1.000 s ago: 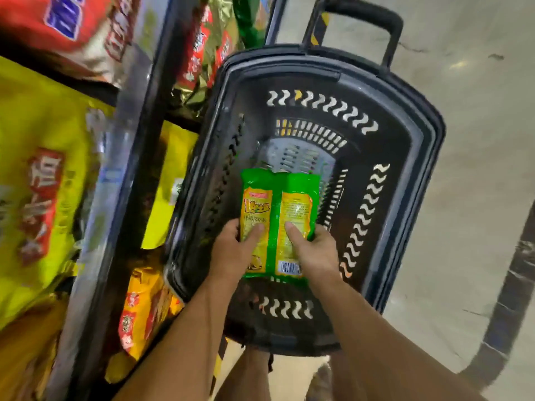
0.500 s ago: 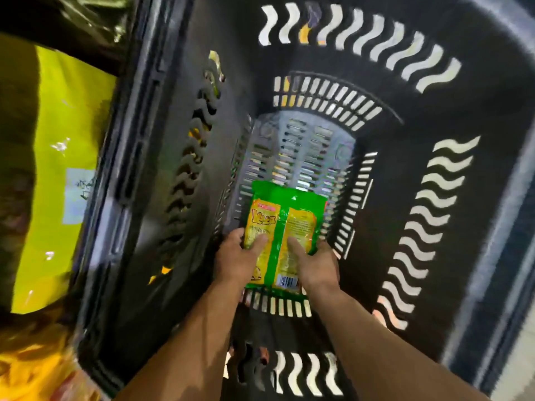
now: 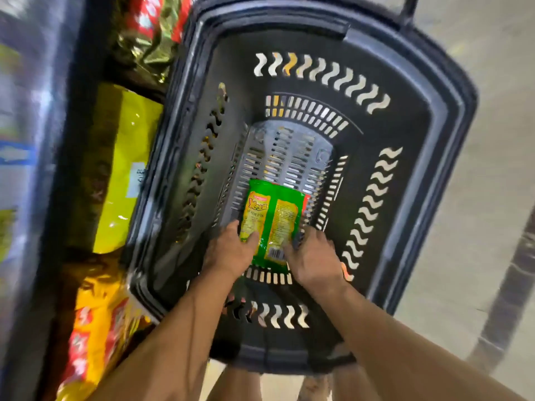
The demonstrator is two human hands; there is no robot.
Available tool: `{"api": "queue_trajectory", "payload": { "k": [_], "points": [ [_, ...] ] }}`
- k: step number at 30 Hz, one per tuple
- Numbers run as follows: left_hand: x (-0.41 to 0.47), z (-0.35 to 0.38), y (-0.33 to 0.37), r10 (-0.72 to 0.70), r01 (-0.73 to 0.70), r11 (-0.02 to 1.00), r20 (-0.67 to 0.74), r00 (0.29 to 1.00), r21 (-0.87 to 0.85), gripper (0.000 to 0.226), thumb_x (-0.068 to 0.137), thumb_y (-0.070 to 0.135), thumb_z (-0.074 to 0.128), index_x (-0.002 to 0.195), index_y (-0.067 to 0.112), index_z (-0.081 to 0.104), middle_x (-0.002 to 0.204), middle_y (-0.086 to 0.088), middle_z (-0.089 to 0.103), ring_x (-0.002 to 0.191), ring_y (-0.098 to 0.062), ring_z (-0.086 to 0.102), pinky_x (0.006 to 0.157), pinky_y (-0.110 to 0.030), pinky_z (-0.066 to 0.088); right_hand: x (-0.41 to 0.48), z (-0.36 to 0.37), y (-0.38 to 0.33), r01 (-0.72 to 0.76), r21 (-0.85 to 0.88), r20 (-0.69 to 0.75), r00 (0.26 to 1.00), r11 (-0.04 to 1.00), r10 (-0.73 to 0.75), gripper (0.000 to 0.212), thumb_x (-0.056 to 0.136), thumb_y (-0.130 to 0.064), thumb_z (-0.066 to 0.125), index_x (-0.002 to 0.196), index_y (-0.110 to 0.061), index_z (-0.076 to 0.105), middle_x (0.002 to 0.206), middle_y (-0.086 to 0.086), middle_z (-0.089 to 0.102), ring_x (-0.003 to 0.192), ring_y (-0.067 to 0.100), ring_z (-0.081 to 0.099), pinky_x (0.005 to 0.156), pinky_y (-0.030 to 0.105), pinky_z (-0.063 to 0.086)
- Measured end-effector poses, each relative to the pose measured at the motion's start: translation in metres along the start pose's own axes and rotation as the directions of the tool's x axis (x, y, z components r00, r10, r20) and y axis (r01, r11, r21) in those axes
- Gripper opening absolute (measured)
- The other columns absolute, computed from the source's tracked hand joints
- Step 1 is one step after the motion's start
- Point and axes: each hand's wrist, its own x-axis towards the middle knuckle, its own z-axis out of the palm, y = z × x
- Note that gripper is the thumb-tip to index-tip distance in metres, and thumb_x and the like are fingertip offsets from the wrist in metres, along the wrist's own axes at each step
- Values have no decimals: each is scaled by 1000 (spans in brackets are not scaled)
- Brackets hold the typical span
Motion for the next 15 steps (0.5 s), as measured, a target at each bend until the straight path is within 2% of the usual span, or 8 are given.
{"api": "queue_trajectory", "payload": {
  "k": [3,6,11,15],
  "points": [
    [-53,-27,17,110,-100,969,-32,993,228,65,104,56,51,158,19,43,159,-10,48,144,-35,44,116,-43,39,-48,-42,-10,153,-297,-18,986,943,-166,73,106,-61,36,158,-10,32,149,14,50,134,34,48,109,48,45],
    [-117,-58,33,191,-157,920,-60,980,360,64,106,57,43,158,21,41,162,-6,45,147,-33,42,120,-47,37,-103,-89,-23,238,-430,1,965,871,-264,72,106,-60,36,159,-11,30,152,14,46,136,34,47,112,48,44],
    [-237,-103,52,294,-190,864,-161,942,466,61,102,56,46,150,19,48,157,-5,50,142,-29,47,117,-44,38,-206,-165,-47,322,-568,-23,914,757,-406,65,103,-57,46,149,-11,42,144,14,53,132,35,50,107,49,43],
    [-344,-137,65,287,-148,891,-280,916,429,60,102,54,51,151,20,46,155,-4,50,143,-28,44,116,-43,33,-295,-214,-67,405,-631,10,857,662,-516,60,101,-55,50,144,-13,45,143,14,54,132,36,51,106,49,45]
  ]
}}
